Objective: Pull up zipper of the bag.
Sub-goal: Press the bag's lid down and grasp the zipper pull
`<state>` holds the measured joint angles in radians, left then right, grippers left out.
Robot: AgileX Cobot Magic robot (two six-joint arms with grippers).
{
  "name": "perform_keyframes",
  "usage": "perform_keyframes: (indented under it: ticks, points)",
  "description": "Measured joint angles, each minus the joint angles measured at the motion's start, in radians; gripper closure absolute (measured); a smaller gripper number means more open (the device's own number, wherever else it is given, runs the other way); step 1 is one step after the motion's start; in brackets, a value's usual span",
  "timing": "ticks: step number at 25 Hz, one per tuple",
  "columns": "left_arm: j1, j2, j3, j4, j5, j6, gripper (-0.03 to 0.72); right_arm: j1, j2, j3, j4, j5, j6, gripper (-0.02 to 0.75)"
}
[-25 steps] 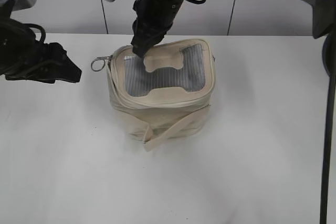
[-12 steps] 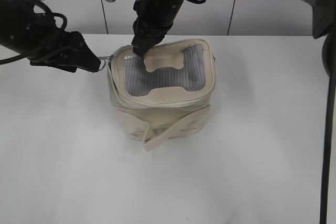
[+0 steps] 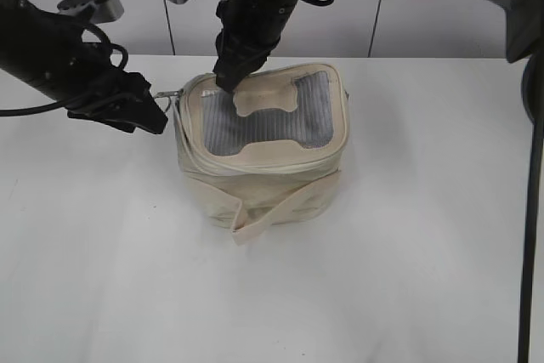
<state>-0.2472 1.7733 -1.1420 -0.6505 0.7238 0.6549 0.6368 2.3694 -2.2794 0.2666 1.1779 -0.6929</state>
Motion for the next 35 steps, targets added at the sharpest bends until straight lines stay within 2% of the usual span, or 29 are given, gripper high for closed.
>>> perform_keyframes:
  ticks: [11,22,24,25,30,32,35]
  points:
    - [0.000,0.008,-0.001,-0.022,-0.057,0.000,0.680,0.000,-0.002,0.000,0.005,0.000,0.000,0.696]
    - [0.000,0.008,-0.001,-0.009,0.018,0.000,0.689,0.000,-0.003,0.001,0.006,0.000,0.000,0.696]
    - [0.000,0.008,-0.001,-0.005,0.028,0.000,0.637,0.000,-0.003,0.001,0.006,0.000,0.000,0.696]
    - [0.000,0.008,-0.001,-0.002,0.031,0.000,0.580,0.000,-0.003,0.001,0.006,0.000,0.000,0.696]
    - [0.000,0.008,-0.001,-0.002,0.032,0.000,0.200,0.000,-0.003,0.001,0.006,0.000,0.000,0.696]
    - [0.000,0.008,-0.001,-0.001,0.027,0.000,0.140,0.000,-0.003,0.001,0.006,0.000,0.000,0.696]
    - [0.000,0.008,-0.004,-0.001,-0.004,0.000,0.137,0.000,-0.003,0.001,0.006,0.000,0.000,0.696]
